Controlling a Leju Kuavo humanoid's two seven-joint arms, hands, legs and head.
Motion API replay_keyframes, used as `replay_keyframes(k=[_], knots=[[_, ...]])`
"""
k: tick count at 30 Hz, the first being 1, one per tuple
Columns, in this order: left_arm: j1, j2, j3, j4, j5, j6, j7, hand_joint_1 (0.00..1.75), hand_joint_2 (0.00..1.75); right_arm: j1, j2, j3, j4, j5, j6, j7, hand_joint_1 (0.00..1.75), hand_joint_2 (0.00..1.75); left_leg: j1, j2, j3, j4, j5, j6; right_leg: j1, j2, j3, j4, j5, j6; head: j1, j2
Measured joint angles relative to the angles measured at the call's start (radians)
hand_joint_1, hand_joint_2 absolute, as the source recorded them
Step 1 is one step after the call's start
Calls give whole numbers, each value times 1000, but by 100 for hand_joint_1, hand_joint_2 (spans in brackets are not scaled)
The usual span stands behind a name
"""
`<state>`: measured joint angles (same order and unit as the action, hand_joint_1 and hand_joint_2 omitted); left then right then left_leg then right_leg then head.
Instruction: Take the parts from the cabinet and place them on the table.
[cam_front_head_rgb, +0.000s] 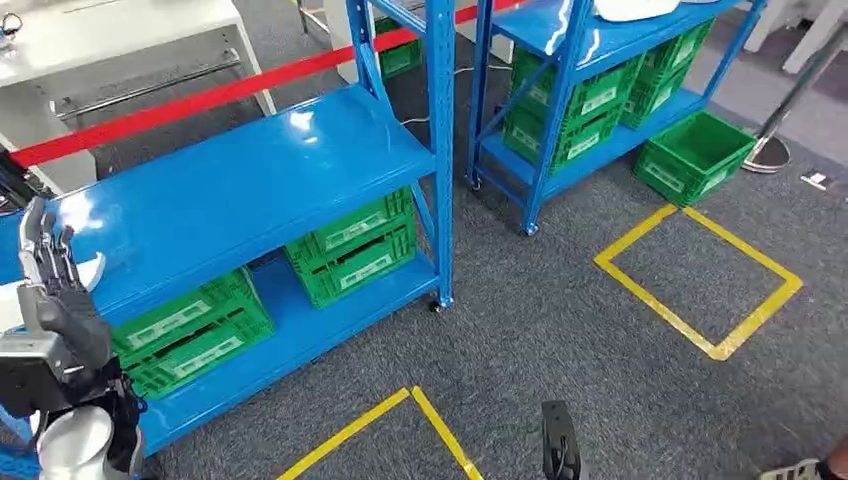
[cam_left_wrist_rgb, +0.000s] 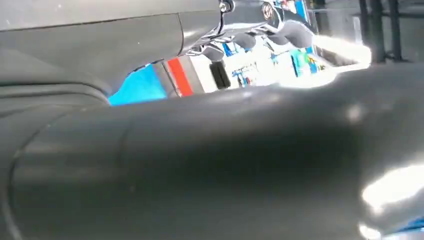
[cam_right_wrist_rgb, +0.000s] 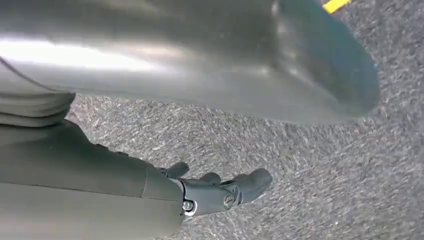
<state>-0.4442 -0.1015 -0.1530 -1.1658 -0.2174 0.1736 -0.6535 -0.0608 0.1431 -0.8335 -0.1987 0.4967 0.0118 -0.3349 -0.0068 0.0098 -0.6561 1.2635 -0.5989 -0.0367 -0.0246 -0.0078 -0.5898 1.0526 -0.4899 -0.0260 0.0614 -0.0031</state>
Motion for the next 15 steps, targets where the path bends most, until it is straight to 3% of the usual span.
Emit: replay_keyframes(k=[1,2,3,5,6,8,9,10,11,12,13,15], knots=[[2,0,0,4,4,0,0,0,0,1,0,0,0,0,0,5,0,0,2,0,-38,47,-18,-2,0,5,4,0,-6,0,-1,0],[2,0,0,7,4,0,0,0,0,3,0,0,0,1,0,16,0,0,2,0,-61,58,-11,-2,0,9,11,0,-12,1,0,0],[2,0,0,8,5,-1,0,0,0,3,0,0,0,2,-1,23,0,0,2,0,-63,30,20,2,1,12,20,0,-19,2,0,0],[2,0,0,7,5,-5,0,0,0,3,0,0,0,6,0,39,0,0,-4,-2,-19,-116,137,21,4,15,42,-2,-34,4,-1,0],[2,0,0,6,5,-5,0,0,0,4,2,0,0,7,1,43,0,0,-11,-2,8,-198,192,37,2,15,45,-5,-40,5,-1,0],[6,0,0,4,5,-6,0,0,0,2,6,0,2,10,6,51,0,0,-20,-6,14,-218,109,46,2,18,55,-9,-49,19,-3,0],[12,1,-1,-3,5,-6,0,0,0,2,6,-1,2,13,8,51,0,0,-22,-6,24,-225,125,52,2,15,61,-17,-50,25,-5,0],[18,3,0,-11,6,-5,-3,0,0,6,8,-1,2,15,12,51,0,0,-21,-8,28,-241,145,58,5,14,67,1,-31,33,-2,0],[22,3,0,-13,6,-5,-6,0,0,7,8,-1,2,15,15,51,0,0,-16,-12,48,-248,154,65,7,14,76,4,-33,36,-3,0],[26,3,0,-17,6,-5,-6,0,0,6,8,-1,2,16,17,51,0,0,-11,-10,69,-256,157,62,3,12,70,22,-47,39,-1,0],[25,2,0,-19,6,-5,-10,0,0,5,8,0,2,16,18,51,0,0,-10,-9,77,-256,154,67,4,12,57,54,-60,43,-3,0],[27,2,0,-22,8,-5,-13,0,0,1,8,0,2,18,21,55,0,0,-10,-10,80,-255,147,71,4,12,-26,174,-110,49,0,0]])
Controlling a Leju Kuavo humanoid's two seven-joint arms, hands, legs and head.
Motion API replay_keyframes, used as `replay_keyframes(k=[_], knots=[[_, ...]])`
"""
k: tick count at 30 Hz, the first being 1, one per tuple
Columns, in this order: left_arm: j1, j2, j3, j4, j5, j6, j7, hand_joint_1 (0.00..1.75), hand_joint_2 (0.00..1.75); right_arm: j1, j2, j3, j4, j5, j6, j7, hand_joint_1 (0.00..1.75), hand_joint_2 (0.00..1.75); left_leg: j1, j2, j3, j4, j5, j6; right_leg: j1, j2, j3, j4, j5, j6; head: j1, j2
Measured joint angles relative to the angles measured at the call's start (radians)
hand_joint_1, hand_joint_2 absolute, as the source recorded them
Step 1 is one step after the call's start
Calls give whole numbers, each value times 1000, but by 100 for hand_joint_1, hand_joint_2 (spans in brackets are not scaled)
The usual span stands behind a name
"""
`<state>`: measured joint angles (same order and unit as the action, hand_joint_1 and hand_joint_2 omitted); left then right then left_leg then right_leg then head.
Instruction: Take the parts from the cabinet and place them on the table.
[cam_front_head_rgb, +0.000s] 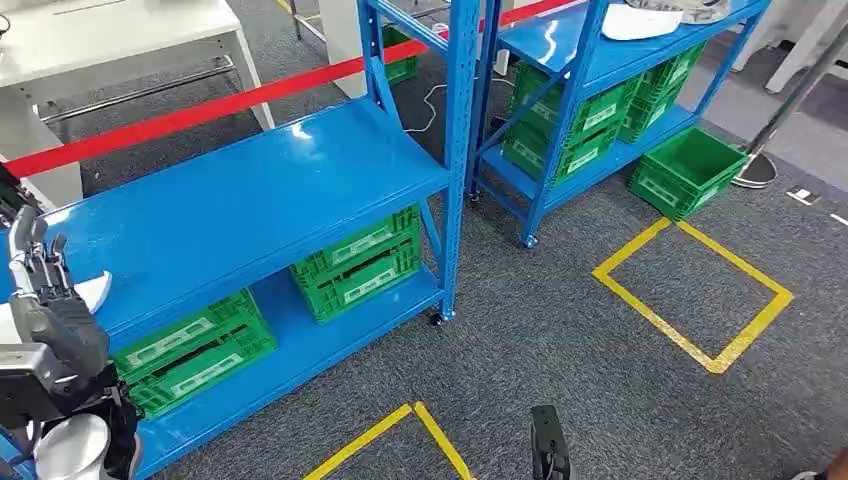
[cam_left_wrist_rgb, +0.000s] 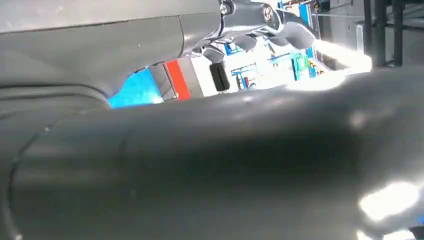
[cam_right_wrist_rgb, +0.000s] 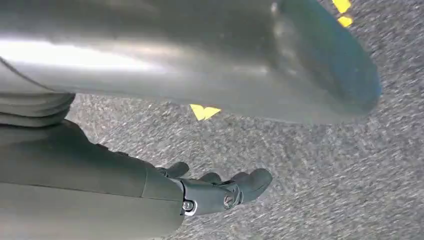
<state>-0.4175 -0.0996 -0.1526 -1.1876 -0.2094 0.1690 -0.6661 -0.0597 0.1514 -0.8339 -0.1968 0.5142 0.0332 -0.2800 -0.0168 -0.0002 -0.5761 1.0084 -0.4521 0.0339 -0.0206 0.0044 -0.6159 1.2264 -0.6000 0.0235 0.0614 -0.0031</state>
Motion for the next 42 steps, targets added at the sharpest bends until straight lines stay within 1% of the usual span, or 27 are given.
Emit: replay_keyframes(k=[1,2,3,4,6,8,9,12,14,16,17,18,20,22,24,26,28,29,32,33,34,35,37,38,39,40,42], knots=[[4,0,0,0,0,0,0,0,0,2,0,0,0,0,0,1,0,0,0,-1,2,1,-6,0,1,0,-47,57,-31,2,0,0],[6,0,0,0,0,0,0,0,0,4,0,0,0,0,0,3,0,0,0,-3,4,2,-11,0,1,0,-76,82,-37,6,1,0],[8,0,0,0,-3,3,2,0,0,6,0,-1,0,-1,1,7,0,0,1,-5,9,5,-18,-2,0,0,-87,66,-13,5,1,0],[7,0,0,0,-7,8,4,0,0,7,0,-2,0,-1,2,10,0,0,2,-7,15,9,-26,-5,-2,0,-80,16,33,6,2,0],[5,0,0,0,-21,17,7,0,0,7,0,-4,0,0,3,11,0,0,5,-7,30,20,-48,-16,-5,-2,-29,-149,156,11,1,0],[0,0,2,3,-30,22,10,0,0,4,2,-10,3,-5,5,10,0,0,0,-6,29,28,-60,-29,3,-4,-33,-163,110,-11,-2,0],[-3,0,2,3,-32,26,9,0,0,5,2,-14,3,-12,7,10,0,0,0,-5,26,27,-64,-35,4,-3,-26,-163,136,-17,-1,0],[-3,2,5,3,-36,32,8,0,0,7,8,-28,3,-27,9,7,0,0,2,-4,33,43,-68,-51,-2,-1,-5,-169,131,-36,-1,0],[-7,2,7,3,-38,33,6,0,0,5,8,-32,3,-32,9,5,0,0,5,-5,-16,131,-75,-64,-3,0,8,-173,124,-46,-8,0],[2,2,8,6,-39,36,6,0,0,4,9,-44,3,-48,15,-8,0,0,13,-4,-115,274,-134,-76,-3,0,18,-173,110,-48,-7,0],[7,3,9,9,-39,36,6,0,0,5,10,-50,3,-55,17,-11,0,0,14,-4,-151,312,-150,-77,-3,1,25,-173,104,-48,-8,0],[10,4,9,12,-39,36,6,0,0,7,11,-56,3,-60,17,-14,0,0,14,-4,-166,311,-140,-75,-3,1,34,-173,96,-47,-8,0],[11,5,9,13,-39,36,6,0,0,6,12,-67,3,-74,18,-27,0,0,13,-4,-138,204,-48,-64,-2,1,56,-173,81,-45,-8,0],[11,5,9,12,-38,35,6,0,0,5,15,-77,3,-93,22,-47,0,0,9,-4,-78,38,54,-48,-3,1,75,-177,65,-41,-8,0],[12,5,9,11,-38,31,8,0,0,1,20,-90,4,-106,28,-60,0,0,-2,-3,-68,32,-19,-42,-4,1,80,-184,59,-26,-10,0],[15,6,9,9,-38,31,9,0,0,4,24,-99,4,-109,31,-63,0,0,-2,-4,-59,17,15,-28,1,0,91,-172,70,-14,-8,0],[17,4,10,6,-38,31,9,0,0,2,24,-101,4,-110,32,-63,0,0,6,-4,-23,4,14,-19,-3,-2,86,-139,63,-11,-3,0],[12,3,11,6,-38,31,9,0,0,0,24,-102,4,-110,32,-62,0,0,7,-4,-16,4,10,-14,-2,-2,60,-92,54,-8,-7,0],[18,1,11,7,-39,31,9,0,0,-2,25,-108,4,-110,33,-62,0,0,5,-4,-9,5,-4,-4,1,-2,-74,88,-36,4,-3,0],[20,1,11,7,-39,31,9,0,0,0,25,-109,4,-110,33,-62,0,0,5,-6,-6,7,-9,-4,1,-2,-101,111,-50,7,-2,0],[20,1,11,7,-39,31,9,0,0,3,25,-112,4,-110,32,-62,0,0,5,-9,0,9,-17,-5,1,-2,-112,91,-29,6,-2,0],[20,1,11,8,-39,31,10,0,0,3,25,-114,4,-110,33,-62,0,0,6,-10,8,11,-25,-8,0,-2,-101,35,17,4,-1,0],[20,0,11,8,-40,30,11,0,0,3,25,-115,4,-102,39,-61,0,0,7,-9,24,19,-47,-18,0,-3,-46,-138,152,0,-1,0],[21,1,11,8,-42,29,14,0,0,3,25,-115,4,-95,40,-59,0,0,3,-8,24,25,-56,-24,4,-3,-43,-165,160,-9,-2,0],[21,1,11,7,-42,26,19,0,0,1,26,-115,4,-86,43,-60,0,0,1,-9,24,25,-59,-28,8,-3,-43,-168,124,-16,-4,0],[22,0,11,4,-43,21,25,0,0,2,27,-115,4,-85,45,-62,0,0,1,-8,24,23,-65,-35,7,-2,-38,-170,145,-20,-4,0],[25,0,11,0,-45,11,29,0,0,5,30,-115,4,-84,45,-69,0,0,1,-10,37,31,-62,-47,4,0,-24,-173,142,-36,-3,0]])
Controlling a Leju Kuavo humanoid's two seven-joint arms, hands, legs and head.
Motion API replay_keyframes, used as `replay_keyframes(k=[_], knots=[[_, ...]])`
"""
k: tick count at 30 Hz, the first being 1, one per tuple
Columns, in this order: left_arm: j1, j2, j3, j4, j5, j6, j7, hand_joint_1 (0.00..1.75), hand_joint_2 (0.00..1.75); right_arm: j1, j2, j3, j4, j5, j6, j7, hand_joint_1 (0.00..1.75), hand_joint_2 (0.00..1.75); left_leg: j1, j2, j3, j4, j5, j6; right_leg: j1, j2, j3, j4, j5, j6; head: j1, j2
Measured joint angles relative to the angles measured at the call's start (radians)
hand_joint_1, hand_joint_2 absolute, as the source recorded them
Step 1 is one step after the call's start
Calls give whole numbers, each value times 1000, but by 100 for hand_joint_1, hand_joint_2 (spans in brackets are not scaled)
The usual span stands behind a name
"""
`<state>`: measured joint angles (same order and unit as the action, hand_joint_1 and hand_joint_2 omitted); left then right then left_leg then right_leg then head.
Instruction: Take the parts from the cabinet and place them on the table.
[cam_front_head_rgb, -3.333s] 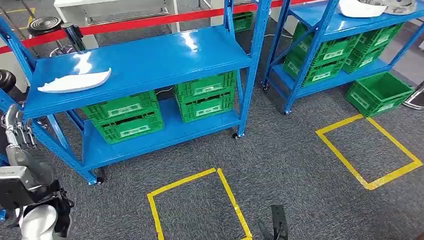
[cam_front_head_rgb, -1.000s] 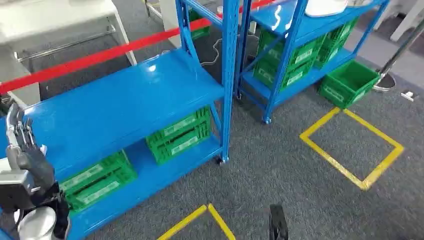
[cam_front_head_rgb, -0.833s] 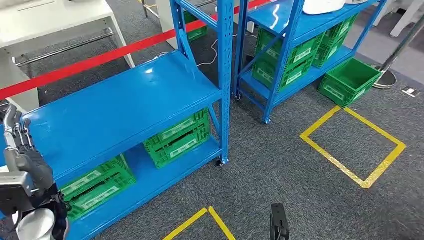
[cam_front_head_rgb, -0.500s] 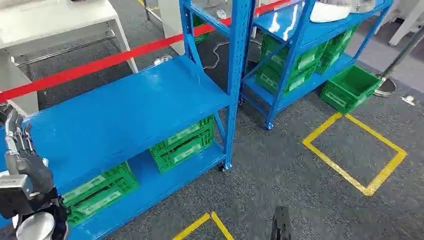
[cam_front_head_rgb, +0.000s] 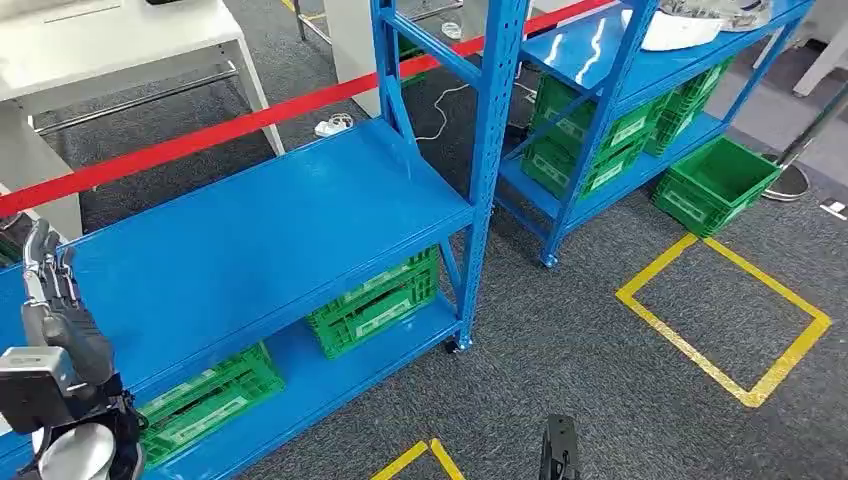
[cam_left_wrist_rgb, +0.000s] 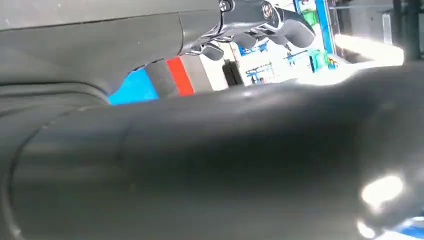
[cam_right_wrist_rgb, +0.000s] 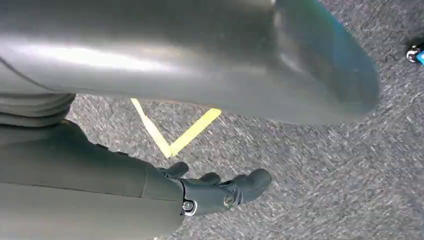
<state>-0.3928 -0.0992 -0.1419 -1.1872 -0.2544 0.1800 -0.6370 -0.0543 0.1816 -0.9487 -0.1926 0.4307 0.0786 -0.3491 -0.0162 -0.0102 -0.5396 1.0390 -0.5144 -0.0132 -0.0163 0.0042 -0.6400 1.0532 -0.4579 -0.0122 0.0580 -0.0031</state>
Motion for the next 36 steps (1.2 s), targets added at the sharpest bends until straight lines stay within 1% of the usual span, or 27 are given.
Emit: replay_keyframes(k=[1,2,3,4,6,7,8,9,10,11,12,13,15,16,17,18,19,20,21,22,23,25,26,27,28,30,36], knots=[[2,1,0,-2,0,-6,6,0,0,0,4,0,0,0,0,-8,0,0,3,1,-2,8,-8,-4,-4,-2,14,-5,-1,-5,0,0],[1,1,0,-4,-2,-13,8,0,0,0,4,0,0,-1,-1,-14,0,0,3,3,-15,45,-14,-13,-5,-3,23,-5,-5,-11,-7,0],[0,1,0,-4,-4,-16,10,0,0,-1,4,0,0,-3,-3,-18,0,0,7,3,-50,105,-33,-19,-6,-6,28,-6,-9,-15,-7,0],[4,1,0,-3,-13,-16,10,0,0,-3,4,0,0,-5,-7,-20,0,0,11,4,-101,184,-66,-26,-6,-9,31,-6,-14,-17,-8,0],[17,2,-1,-2,-35,-15,9,0,0,-2,6,-1,0,-6,-12,-18,0,0,17,4,-176,278,-99,-30,-6,-17,39,-6,-25,-17,-8,0],[21,3,-1,-2,-47,-13,12,0,0,-1,6,-1,0,-6,-15,-15,0,0,20,4,-186,271,-81,-31,-7,-21,45,-6,-30,-15,-8,0],[22,3,-2,-2,-58,-12,21,0,0,0,7,-1,0,-6,-17,-10,0,0,21,6,-177,226,-40,-30,-7,-28,54,-6,-37,-13,-8,0],[22,3,-3,-2,-65,-12,30,0,0,0,7,-1,0,-6,-18,-8,0,0,21,11,-150,151,15,-29,-8,-36,64,-6,-44,-10,-8,0],[21,3,-3,-2,-67,-18,41,0,0,-1,9,-1,0,-5,-19,-8,0,0,19,32,-117,68,73,-24,-9,-43,75,-6,-51,-7,-8,0],[18,3,-3,1,-69,-28,53,0,0,-1,10,-1,0,-3,-19,-8,0,0,14,76,-100,11,94,-18,-7,-50,81,-7,-57,-2,-8,0],[13,3,-3,7,-70,-37,62,0,0,-1,10,-1,0,-2,-20,-8,0,0,2,90,-101,-2,45,-13,-3,-56,83,-4,-62,5,-12,0],[10,2,-5,13,-72,-46,70,0,175,-2,10,-1,0,-2,-21,-8,0,0,2,86,-93,6,60,0,0,-68,83,-6,-68,14,-10,0],[8,3,-4,25,-72,-55,76,0,175,-2,11,-1,0,-1,-20,-8,0,0,2,60,-96,6,72,10,5,-92,96,-10,-76,24,-10,0],[6,3,-5,31,-73,-59,80,0,175,-4,11,-1,0,-1,-19,-7,0,0,11,48,-88,-4,78,19,0,-93,96,-7,-85,31,-10,0],[1,2,-6,37,-76,-64,79,0,175,-5,11,-1,0,-2,-19,-7,0,0,11,42,-85,-6,77,23,-2,-57,92,15,-97,35,-8,0],[-8,-1,-11,46,-79,-66,83,0,175,-5,11,-2,0,-3,-20,-4,0,0,11,32,-85,-6,76,31,-2,-31,60,77,-130,36,-6,0],[-12,-3,-17,54,-84,-68,85,0,175,-4,11,-3,0,-3,-20,-2,0,0,11,24,-85,-6,74,35,-2,-19,19,152,-162,36,-1,0],[-12,-6,-22,61,-84,-68,85,0,175,-4,11,-4,0,-6,-20,-1,0,0,8,16,-84,-6,72,39,-1,-13,-28,232,-188,36,0,0],[-11,-7,-27,68,-86,-68,87,0,175,-3,12,-7,0,-10,-20,-1,0,0,6,8,-83,-5,70,41,0,-11,-65,283,-194,36,0,0],[-11,-8,-31,77,-88,-69,88,0,175,-3,12,-10,0,-11,-21,3,0,0,5,0,-81,-4,68,41,1,-10,-81,289,-175,35,0,0],[-12,-8,-34,82,-90,-69,88,0,175,-3,12,-12,0,-12,-23,6,0,0,4,-5,-77,-3,65,41,2,-10,-74,248,-134,32,0,0],[-14,-9,-38,88,-91,-69,88,0,175,-4,12,-14,0,-12,-24,8,0,0,4,-13,-69,2,56,35,2,-9,-15,86,-29,24,2,0],[-16,-9,-39,91,-90,-69,88,0,175,-4,12,-16,0,-12,-24,8,0,0,4,-13,-68,5,51,31,3,-7,8,20,-13,18,2,0],[-19,-9,-41,94,-90,-69,88,0,175,-5,12,-16,0,-12,-24,8,0,0,-4,-16,-71,13,46,24,8,-5,20,4,-23,17,2,0],[-20,-9,-43,96,-91,-69,89,0,175,-6,13,-16,0,-12,-24,9,0,0,-3,-17,-72,9,47,20,5,-4,19,5,-21,14,1,0],[-21,-9,-45,99,-91,-70,88,0,175,-5,16,-17,0,-13,-25,8,0,0,-5,-15,-68,6,46,31,6,-3,21,1,-18,16,2,0],[-29,-9,-45,108,-92,-69,88,0,175,-5,16,-19,0,-13,-25,9,0,0,-6,-13,-58,-8,49,24,6,0,24,1,-21,9,1,0]])
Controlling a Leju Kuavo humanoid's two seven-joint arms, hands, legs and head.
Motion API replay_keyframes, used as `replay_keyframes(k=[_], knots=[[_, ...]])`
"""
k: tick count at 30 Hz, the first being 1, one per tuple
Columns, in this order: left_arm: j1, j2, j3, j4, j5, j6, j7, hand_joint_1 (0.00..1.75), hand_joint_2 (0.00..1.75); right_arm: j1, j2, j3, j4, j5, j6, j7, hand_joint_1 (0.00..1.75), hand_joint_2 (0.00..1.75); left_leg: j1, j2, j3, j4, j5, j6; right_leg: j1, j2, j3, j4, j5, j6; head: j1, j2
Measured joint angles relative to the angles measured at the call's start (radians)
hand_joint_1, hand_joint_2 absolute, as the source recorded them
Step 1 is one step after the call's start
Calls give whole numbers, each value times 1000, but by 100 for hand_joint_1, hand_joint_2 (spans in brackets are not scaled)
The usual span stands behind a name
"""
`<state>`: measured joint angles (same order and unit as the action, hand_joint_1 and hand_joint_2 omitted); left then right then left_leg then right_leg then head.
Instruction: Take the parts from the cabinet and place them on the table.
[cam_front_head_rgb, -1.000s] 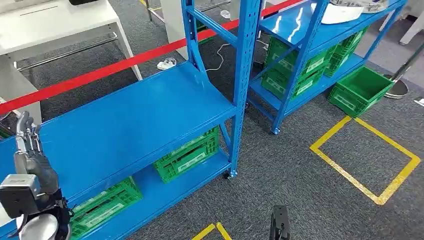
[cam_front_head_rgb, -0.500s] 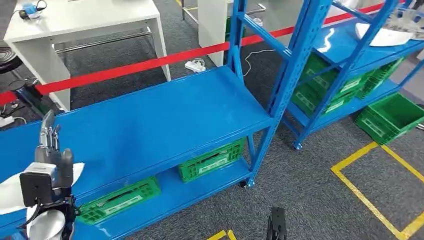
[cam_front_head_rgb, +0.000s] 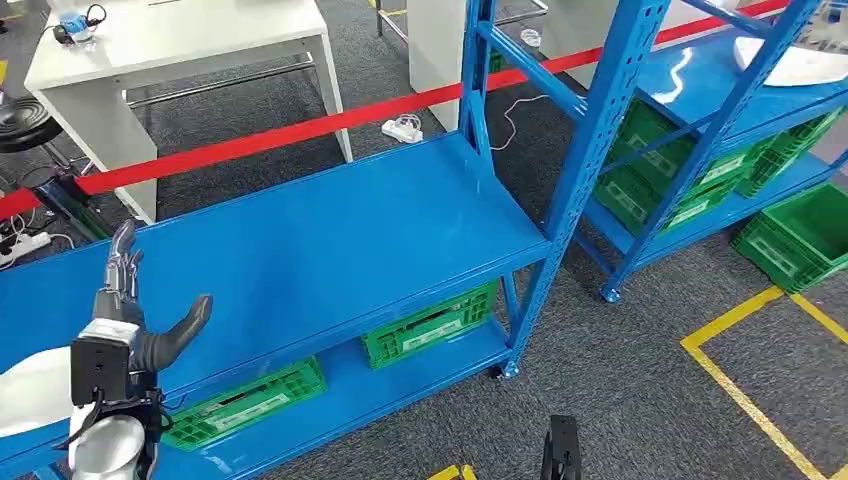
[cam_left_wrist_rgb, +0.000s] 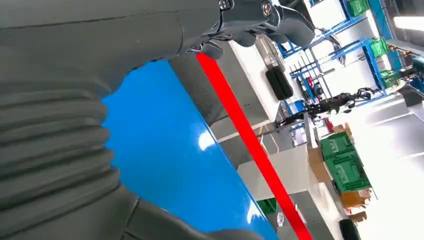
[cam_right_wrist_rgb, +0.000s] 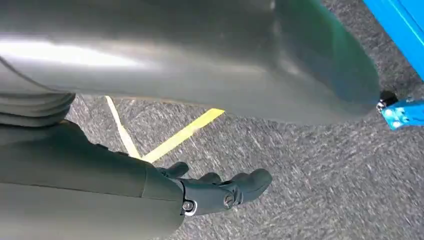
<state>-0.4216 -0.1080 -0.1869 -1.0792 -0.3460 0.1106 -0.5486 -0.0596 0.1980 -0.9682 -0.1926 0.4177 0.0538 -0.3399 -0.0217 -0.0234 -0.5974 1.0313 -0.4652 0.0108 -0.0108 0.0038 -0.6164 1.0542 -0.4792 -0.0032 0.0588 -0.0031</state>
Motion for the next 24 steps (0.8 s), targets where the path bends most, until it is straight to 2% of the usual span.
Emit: replay_keyframes(k=[3,6,12,13,15,17,21,24], knots=[[-4,0,-8,7,-42,21,10,0,175,-1,0,-6,0,-2,-3,9,0,0,0,0,2,-2,0,-8,0,0,0,0,-1,-2,0,0],[-33,10,-39,42,-172,72,47,0,175,0,0,-8,0,14,1,28,0,0,2,0,2,-3,0,-9,0,0,1,0,-1,-2,0,0],[-145,47,-91,258,-344,127,61,0,175,-2,0,-6,0,68,21,72,0,0,2,0,2,-3,1,-11,-1,0,2,-1,0,-3,0,0],[-153,52,-92,283,-347,112,61,0,175,-2,0,-5,0,77,21,78,0,0,2,0,2,-3,1,-11,-1,0,3,-1,0,-3,0,0],[-166,63,-92,332,-317,-3,63,0,175,-1,-1,3,0,107,21,106,0,0,2,0,2,-3,1,-11,-1,0,4,-2,0,-3,0,0],[-169,77,-92,371,-318,-74,69,0,175,-2,-1,18,0,132,17,127,0,0,2,0,2,-3,1,-11,-1,0,5,-3,0,-3,0,0],[-186,95,-92,443,-355,-103,116,0,175,-2,-1,32,0,147,7,137,0,0,2,-1,2,-2,1,-11,-1,0,5,-4,0,-2,0,0],[-190,105,-92,482,-390,-94,153,0,175,-4,-1,38,0,151,2,137,0,0,1,0,2,-2,1,-11,-1,0,6,-4,0,-2,0,0]])
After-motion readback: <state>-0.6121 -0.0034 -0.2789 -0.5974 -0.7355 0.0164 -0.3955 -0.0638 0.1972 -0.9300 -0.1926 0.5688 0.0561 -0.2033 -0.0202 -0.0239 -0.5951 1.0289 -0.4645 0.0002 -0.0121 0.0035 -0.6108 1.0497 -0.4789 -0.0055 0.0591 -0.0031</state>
